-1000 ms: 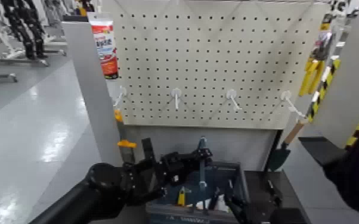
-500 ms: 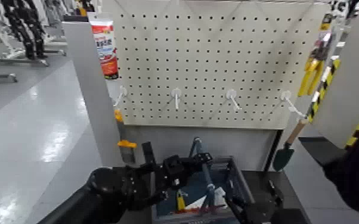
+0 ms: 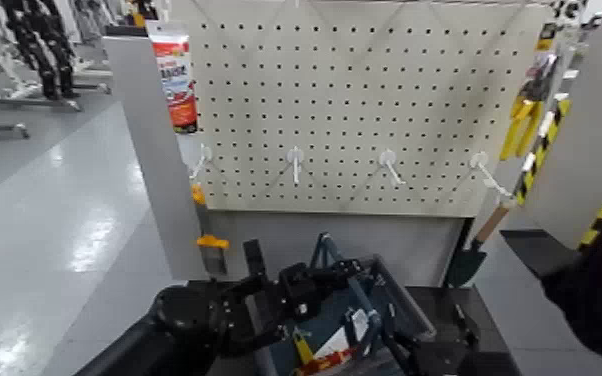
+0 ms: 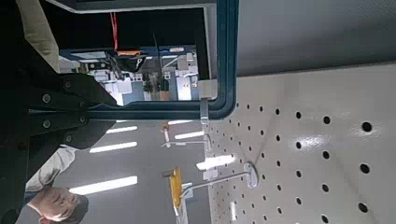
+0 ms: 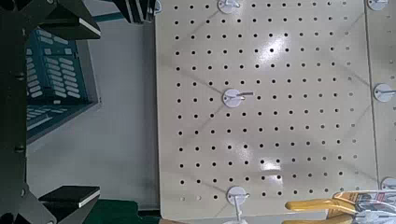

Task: Grasp the handle of the crate.

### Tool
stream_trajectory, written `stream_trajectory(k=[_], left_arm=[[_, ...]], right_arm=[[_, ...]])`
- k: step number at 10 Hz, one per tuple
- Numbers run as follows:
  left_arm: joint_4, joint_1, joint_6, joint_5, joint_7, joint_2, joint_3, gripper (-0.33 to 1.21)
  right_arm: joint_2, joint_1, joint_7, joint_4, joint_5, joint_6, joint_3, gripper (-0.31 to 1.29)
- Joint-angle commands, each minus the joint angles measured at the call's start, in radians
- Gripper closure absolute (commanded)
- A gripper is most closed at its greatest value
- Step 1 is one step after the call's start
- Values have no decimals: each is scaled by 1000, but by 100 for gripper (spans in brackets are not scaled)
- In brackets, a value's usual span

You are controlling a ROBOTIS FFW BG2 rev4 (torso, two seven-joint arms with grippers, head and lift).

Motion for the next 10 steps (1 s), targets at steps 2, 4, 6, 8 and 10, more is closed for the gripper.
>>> stream_trajectory(k=[2, 4, 6, 8, 10], left_arm=[[-78, 33, 22, 0, 0, 13, -2, 118], [-129, 59, 41, 0, -2, 26, 0, 118], [-230, 118, 64, 0, 0, 53, 18, 118], [-369, 220, 82, 6, 66, 83, 81, 118], [-475, 289, 91, 43, 141, 104, 121, 118]], right_arm=[[0, 5, -4, -2, 0, -3, -6, 13], [0, 10, -6, -2, 0, -6, -9, 13], [0, 11, -6, -3, 2, -8, -12, 13], [3, 18, -8, -8, 5, -8, -19, 13], [3, 21, -8, -9, 6, -8, -22, 13]])
